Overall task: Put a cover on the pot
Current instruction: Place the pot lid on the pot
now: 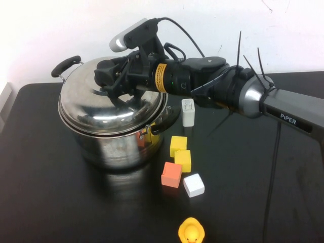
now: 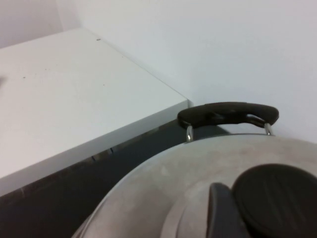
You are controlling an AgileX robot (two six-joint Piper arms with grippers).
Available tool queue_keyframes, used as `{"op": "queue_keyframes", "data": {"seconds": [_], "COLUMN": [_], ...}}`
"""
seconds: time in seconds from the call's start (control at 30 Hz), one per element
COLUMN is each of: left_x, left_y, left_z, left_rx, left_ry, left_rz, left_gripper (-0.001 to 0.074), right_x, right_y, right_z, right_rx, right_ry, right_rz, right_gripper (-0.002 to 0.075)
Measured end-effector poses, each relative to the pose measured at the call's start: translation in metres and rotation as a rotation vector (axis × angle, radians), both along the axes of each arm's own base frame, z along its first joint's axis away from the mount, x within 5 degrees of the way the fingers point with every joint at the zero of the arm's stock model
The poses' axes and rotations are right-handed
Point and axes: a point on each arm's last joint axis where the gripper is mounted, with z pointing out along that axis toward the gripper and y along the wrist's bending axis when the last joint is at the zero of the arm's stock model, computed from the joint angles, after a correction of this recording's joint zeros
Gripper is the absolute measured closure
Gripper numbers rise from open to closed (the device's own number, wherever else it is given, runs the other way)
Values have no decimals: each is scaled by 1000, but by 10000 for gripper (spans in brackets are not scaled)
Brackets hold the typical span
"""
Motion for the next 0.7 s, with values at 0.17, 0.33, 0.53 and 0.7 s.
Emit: {"op": "queue_keyframes", "data": {"seconds": [0.17, 0.33, 0.53, 0.7], "left_x": [0, 0, 0, 0], "left_y": [0, 0, 0, 0], "left_z": [0, 0, 0, 0], "left_rx": [0, 0, 0, -2], "left_ry": [0, 0, 0, 0], "left_rz": [0, 0, 0, 1], "left_gripper": [737, 737, 737, 737], "right_x": [0, -1, -5, -5], "right_y": [0, 0, -2, -2], "right_z": [0, 0, 6, 7], "right_rx": [0, -11, -46, -53], "right_ry": [0, 0, 10, 10], "right_rz": [-1, 11, 22, 25], "right_gripper": [372, 372, 372, 372]}}
